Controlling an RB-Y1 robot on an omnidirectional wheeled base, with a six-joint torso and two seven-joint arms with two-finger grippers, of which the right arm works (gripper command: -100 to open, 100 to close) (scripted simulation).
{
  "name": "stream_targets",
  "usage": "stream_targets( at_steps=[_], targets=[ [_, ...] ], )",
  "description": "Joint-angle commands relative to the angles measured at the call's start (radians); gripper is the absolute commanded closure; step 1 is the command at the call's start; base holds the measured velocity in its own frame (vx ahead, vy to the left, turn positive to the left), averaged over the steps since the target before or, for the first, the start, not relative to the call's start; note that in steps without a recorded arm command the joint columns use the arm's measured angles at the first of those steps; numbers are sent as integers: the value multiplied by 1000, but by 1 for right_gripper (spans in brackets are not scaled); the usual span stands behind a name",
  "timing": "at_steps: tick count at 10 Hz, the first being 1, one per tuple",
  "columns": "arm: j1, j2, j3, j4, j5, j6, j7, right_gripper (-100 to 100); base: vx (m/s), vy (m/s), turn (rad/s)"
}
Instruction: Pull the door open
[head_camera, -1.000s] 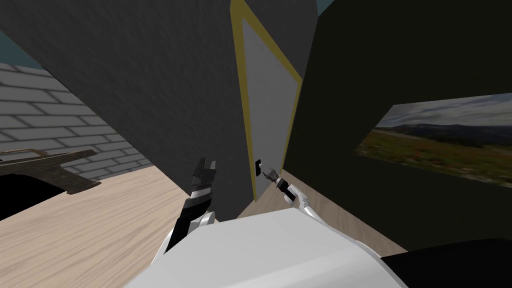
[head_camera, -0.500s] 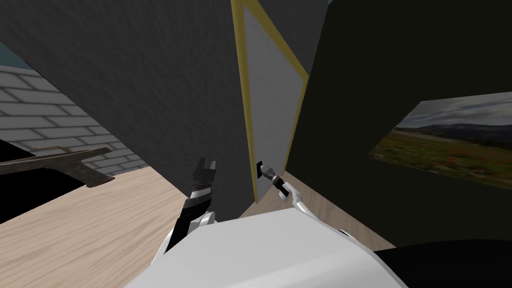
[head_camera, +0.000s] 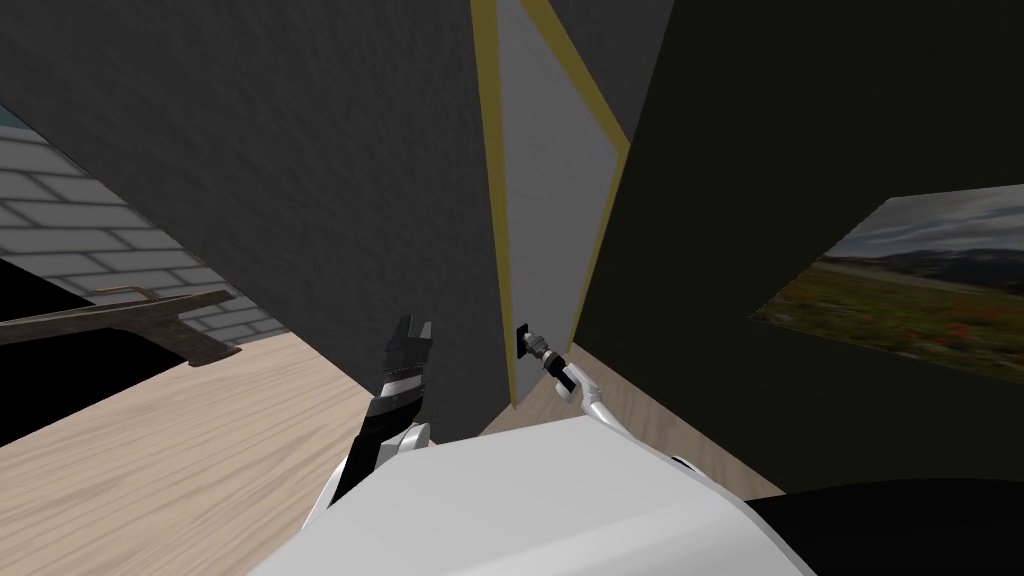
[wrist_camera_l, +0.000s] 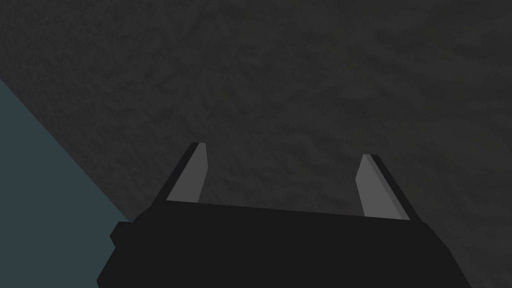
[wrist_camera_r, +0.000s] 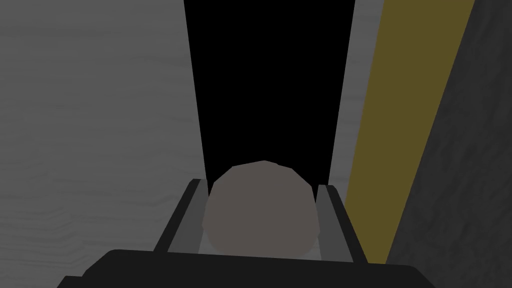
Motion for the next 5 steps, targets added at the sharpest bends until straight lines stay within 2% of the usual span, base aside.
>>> stream_targets(
  at_steps=[1, 3, 5],
  targets=[
    [1, -1, -1, 0, 0, 0, 0, 100, -6, -4, 0],
    [1, -1, -1, 0, 0, 0, 0, 100, 0, 0, 0],
    [-2, -1, 1, 4, -56, 30, -5, 100, -33, -7, -11]
  ],
)
